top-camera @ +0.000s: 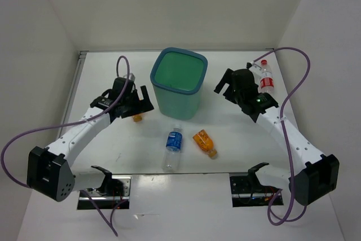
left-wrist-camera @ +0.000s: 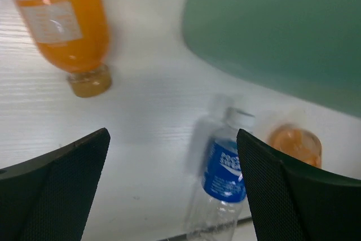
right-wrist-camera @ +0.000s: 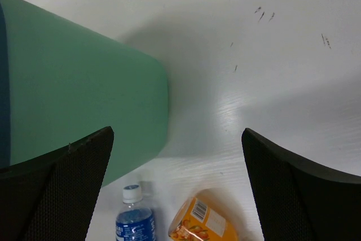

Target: Put the plastic bottles in the bin

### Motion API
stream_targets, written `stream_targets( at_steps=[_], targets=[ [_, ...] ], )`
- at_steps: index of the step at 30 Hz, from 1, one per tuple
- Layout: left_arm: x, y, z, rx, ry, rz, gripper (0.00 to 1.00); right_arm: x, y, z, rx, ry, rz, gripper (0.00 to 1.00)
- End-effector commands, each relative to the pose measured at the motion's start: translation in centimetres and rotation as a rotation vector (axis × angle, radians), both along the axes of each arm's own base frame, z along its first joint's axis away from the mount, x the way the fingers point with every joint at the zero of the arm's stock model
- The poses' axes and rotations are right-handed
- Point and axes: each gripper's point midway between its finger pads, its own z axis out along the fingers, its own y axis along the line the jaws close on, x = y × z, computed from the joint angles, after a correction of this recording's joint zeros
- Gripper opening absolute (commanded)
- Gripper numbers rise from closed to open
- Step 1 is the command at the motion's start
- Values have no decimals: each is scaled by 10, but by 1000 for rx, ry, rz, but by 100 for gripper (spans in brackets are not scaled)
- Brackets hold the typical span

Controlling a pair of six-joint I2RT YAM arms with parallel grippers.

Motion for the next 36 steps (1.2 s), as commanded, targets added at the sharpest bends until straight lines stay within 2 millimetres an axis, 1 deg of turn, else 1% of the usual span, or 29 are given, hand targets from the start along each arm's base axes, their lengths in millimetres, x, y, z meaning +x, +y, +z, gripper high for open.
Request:
stream_targets(
  at_steps=[1, 2, 3, 4, 5, 6, 7, 8, 9, 10, 11, 12, 13, 15, 16, 17, 19, 22, 23, 24, 25, 26, 29, 30, 31, 33, 34, 35, 36],
  targets=[
    [-17, -36, 16, -55, -44, -207, 100, 0, 12, 6, 19, -37, 68, 99],
    [-32, -53, 11, -64, -24, -288, 100, -1, 13, 6, 18, -35, 83, 99],
    [-44, -70, 13, -103, -9, -359, 100, -1, 13, 6, 18, -35, 83, 99],
    [-57, -85, 8, -120, 10, -444, 100, -2, 13, 0, 10, -13, 83, 99],
    [-81, -110, 5, -135, 38, -554, 100, -1, 11, 1, 11, -16, 64, 99],
    [-93, -121, 2, -131, 51, -604, 100, -1, 11, 1, 11, -16, 64, 99],
    [-105, -126, -5, -112, 86, -615, 100, -1, 9, 1, 14, -18, 51, 99],
    [-120, -133, -17, -73, 128, -643, 100, -1, 9, 1, 14, -18, 51, 99],
    [-127, -131, -22, -37, 162, -632, 100, -2, 9, -7, 6, 0, 51, 99],
    [-129, -129, -31, -7, 189, -601, 100, -2, 9, -7, 6, 0, 51, 99],
    [-136, -132, -32, -5, 202, -613, 100, -1, 9, -10, 13, 2, 46, 99],
    [-136, -129, -36, 8, 219, -591, 100, -2, 9, -7, 17, -8, 46, 99],
    [-143, -127, -43, 13, 244, -586, 100, -4, 9, -10, 14, 0, 46, 99],
    [-149, -124, -46, 0, 265, -545, 100, -3, 9, -7, 31, -19, 40, 99],
    [-156, -121, -52, 10, 279, -540, 100, -4, 9, -12, 27, -9, 40, 99],
    [-161, -121, -55, 10, 294, -535, 100, -4, 9, -6, 35, -29, 40, 99],
    [-162, -128, -56, 2, 281, -554, 100, -4, 10, -9, 40, -27, 47, 99],
    [-158, -136, -65, 57, 273, -549, 100, -4, 12, -9, 45, -25, 55, 99],
    [-152, -141, -70, 73, 274, -540, 100, -5, 15, -9, 45, -25, 64, 99],
    [-152, -142, -77, 91, 281, -542, 100, -5, 15, -9, 45, -25, 64, 99],
    [-147, -146, -79, 97, 276, -537, 100, -7, 15, -13, 42, -16, 64, 99],
    [-147, -148, -90, 128, 298, -528, 100, -7, 15, -13, 42, -16, 64, 99],
    [-145, -138, -111, 211, 325, -473, 100, -8, 16, -10, 58, -22, 66, 99],
    [-144, -134, -115, 235, 330, -463, 100, -9, 18, -10, 64, -19, 76, 99],
    [-142, -134, -113, 242, 323, -458, 97, -9, 18, -7, 68, -28, 76, 99],
    [-140, -134, -116, 247, 319, -444, 91, -13, 18, -12, 78, -16, 80, 99],
    [-137, -135, -115, 246, 307, -440, 85, -13, 18, -12, 78, -16, 80, 99],
    [-135, -138, -115, 236, 295, -441, 81, -13, 18, -12, 78, -16, 80, 99],
    [-136, -137, -120, 247, 307, -440, 78, -13, 18, -12, 78, -16, 80, 99]
  ],
)
